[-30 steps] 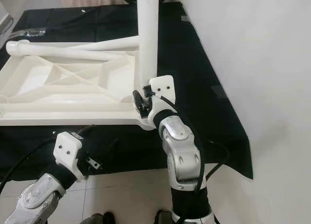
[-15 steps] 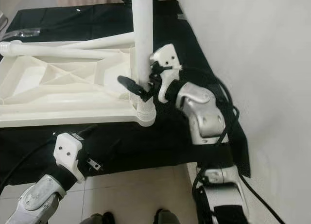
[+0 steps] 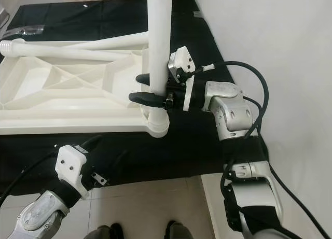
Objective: Building children table
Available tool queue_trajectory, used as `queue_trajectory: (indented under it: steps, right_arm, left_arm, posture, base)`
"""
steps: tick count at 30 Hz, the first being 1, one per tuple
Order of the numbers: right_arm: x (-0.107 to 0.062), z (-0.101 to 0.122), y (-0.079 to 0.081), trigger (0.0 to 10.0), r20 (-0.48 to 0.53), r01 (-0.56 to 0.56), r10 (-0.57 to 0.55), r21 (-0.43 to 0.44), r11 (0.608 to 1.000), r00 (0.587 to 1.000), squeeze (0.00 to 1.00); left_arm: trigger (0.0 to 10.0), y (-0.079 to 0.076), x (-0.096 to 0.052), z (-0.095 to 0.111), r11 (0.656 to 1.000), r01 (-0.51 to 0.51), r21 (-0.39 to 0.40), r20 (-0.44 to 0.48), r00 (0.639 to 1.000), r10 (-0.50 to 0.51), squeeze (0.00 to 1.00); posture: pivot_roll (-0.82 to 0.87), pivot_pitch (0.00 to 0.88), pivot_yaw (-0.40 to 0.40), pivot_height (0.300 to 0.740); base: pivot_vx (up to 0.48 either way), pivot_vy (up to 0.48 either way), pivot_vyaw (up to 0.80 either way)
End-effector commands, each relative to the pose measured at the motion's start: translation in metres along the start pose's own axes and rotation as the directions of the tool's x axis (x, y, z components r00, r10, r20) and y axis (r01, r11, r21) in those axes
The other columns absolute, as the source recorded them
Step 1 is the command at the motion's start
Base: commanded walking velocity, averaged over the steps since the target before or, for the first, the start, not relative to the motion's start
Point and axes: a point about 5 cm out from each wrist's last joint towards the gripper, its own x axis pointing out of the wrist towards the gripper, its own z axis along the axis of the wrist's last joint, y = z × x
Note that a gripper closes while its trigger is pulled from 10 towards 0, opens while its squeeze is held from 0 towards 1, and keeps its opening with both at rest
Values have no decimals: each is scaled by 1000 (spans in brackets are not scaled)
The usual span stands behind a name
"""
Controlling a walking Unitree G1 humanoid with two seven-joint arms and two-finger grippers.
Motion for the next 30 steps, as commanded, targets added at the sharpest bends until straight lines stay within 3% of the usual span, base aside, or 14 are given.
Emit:
queue_trajectory:
  steps: [1,5,9,11,12,13,14,17,24,25,26,28,29,30]
  right_arm:
    - [2,-1,3,0,2,-88,88,1,996,996,0]
    - [-2,-7,6,0,3,-56,56,19,998,998,0]
    - [-1,-36,23,0,-117,187,-179,62,980,977,0]
    - [5,-72,36,0,-315,643,-608,12,766,729,0]
    - [5,-72,36,0,-315,643,-608,12,766,729,0]
    - [5,-81,56,0,-348,799,-739,54,599,578,0]
    - [13,-82,75,0,-371,854,-776,109,509,510,0]
    - [39,-76,86,0,-348,854,-780,199,480,519,0]
    - [48,-67,71,0,-302,852,-797,205,482,523,0]
    - [46,-65,68,3725,-296,852,-799,198,486,524,0]
    - [43,-63,65,10000,-291,854,-803,193,483,520,0]
    - [40,-60,64,10000,-281,859,-812,181,479,512,0]
    - [38,-57,63,10000,-260,846,-806,189,498,532,1000]
    - [38,-57,63,10000,-260,846,-806,189,498,532,1000]
  left_arm:
    - [10000,-2,-4,-2,1000,3,-6,-22,1000,-3,0]
    - [10000,-3,-4,-2,1000,5,-10,-23,1000,-5,0]
    - [10000,-4,-6,-2,1000,4,-12,-24,1000,-5,0]
    - [10000,-3,-7,-1,1000,1,-11,-25,1000,-1,0]
    - [10000,-3,-7,-1,1000,1,-11,-25,1000,-1,0]
    - [10000,-2,-8,0,1000,-3,-11,-26,1000,3,0]
    - [10000,-1,-8,0,1000,-2,-10,-28,1000,1,0]
    - [10000,-1,-7,-1,1000,12,-10,-35,999,-12,0]
    - [10000,-3,-6,-2,1000,28,-11,-38,999,-28,0]
    - [10000,-3,-6,-1,1000,26,-12,-38,999,-26,0]
    - [10000,-3,-6,-1,1000,23,-12,-37,999,-23,0]
    - [10000,-3,-7,-1,1000,19,-12,-36,999,-20,0]
    - [10000,-3,-7,0,1000,17,-12,-36,999,-17,0]
    - [10000,-3,-7,0,1000,17,-12,-36,999,-17,0]
  posture:
    - [27,254,-17,740]
    - [13,257,-25,740]
    - [5,265,-35,740]
    - [6,274,-30,740]
    - [6,274,-30,740]
    - [3,281,-25,740]
    - [-10,289,-12,740]
    - [-9,281,1,740]
    - [-7,275,-4,740]
    - [-9,277,-6,740]
    - [-11,283,-9,740]
    - [-11,283,-9,740]
    - [-10,284,-10,740]
    - [-10,284,-10,740]
  base:
    - [0,0,0]
    - [0,0,0]
    - [0,0,0]
    - [0,0,0]
    - [0,0,0]
    - [0,0,0]
    - [0,0,0]
    - [0,0,0]
    - [0,0,0]
    - [0,0,0]
    - [0,0,0]
    - [0,0,0]
    - [0,0,0]
    - [0,0,0]
